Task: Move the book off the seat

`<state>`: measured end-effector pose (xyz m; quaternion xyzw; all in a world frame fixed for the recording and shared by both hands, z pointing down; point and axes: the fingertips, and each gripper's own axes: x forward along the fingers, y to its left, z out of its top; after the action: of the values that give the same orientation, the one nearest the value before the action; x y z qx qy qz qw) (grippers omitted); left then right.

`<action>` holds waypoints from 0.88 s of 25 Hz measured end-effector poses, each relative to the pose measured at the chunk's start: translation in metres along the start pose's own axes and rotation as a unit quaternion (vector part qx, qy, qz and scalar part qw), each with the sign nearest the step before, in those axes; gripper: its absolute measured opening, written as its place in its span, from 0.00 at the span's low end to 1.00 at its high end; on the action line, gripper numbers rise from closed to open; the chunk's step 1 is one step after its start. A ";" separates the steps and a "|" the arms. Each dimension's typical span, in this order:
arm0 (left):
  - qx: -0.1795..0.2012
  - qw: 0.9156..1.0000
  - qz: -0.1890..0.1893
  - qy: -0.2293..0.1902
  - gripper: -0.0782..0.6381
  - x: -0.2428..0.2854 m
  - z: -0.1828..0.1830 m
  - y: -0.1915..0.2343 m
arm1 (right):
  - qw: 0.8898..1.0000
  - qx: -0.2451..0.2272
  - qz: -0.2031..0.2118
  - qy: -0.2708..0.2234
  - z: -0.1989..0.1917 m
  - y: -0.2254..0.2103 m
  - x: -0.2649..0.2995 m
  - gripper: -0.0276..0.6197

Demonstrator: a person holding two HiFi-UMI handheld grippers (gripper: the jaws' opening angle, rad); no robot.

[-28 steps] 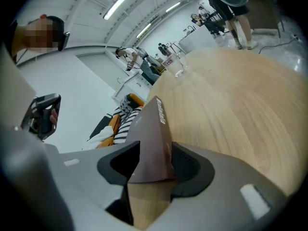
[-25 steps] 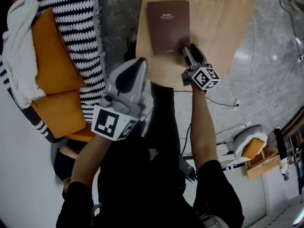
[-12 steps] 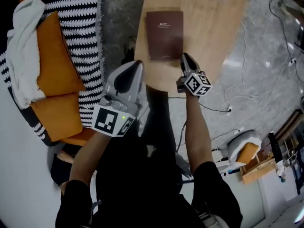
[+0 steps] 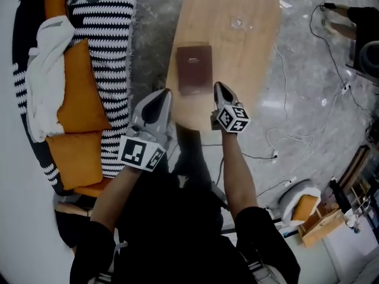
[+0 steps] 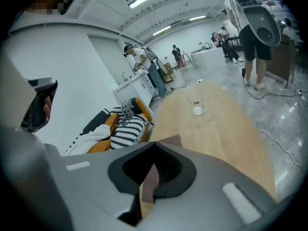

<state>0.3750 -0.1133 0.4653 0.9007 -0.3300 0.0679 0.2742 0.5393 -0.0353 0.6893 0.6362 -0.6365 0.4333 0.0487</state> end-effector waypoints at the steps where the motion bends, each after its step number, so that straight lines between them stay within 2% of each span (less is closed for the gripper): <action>1: 0.002 1.000 -0.001 -0.004 0.12 -0.002 0.008 -0.004 | 1.000 -0.004 0.000 -0.010 0.015 0.007 -0.005 0.06; 6: 0.010 1.000 -0.003 -0.025 0.12 -0.013 0.044 -0.022 | 0.999 -0.015 -0.004 -0.045 0.074 0.035 -0.031 0.06; 14: 0.030 0.999 -0.014 -0.037 0.12 -0.030 0.076 -0.053 | 0.997 -0.046 -0.008 -0.060 0.125 0.085 -0.075 0.06; 22: 0.062 0.996 -0.038 -0.059 0.12 -0.045 0.115 -0.072 | 0.988 -0.065 -0.009 -0.140 0.196 0.144 -0.130 0.06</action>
<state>0.3789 -0.1052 0.3228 0.9305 -0.3058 0.0243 0.2002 0.5362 -0.0824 0.4173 0.6915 -0.6584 0.2971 0.0044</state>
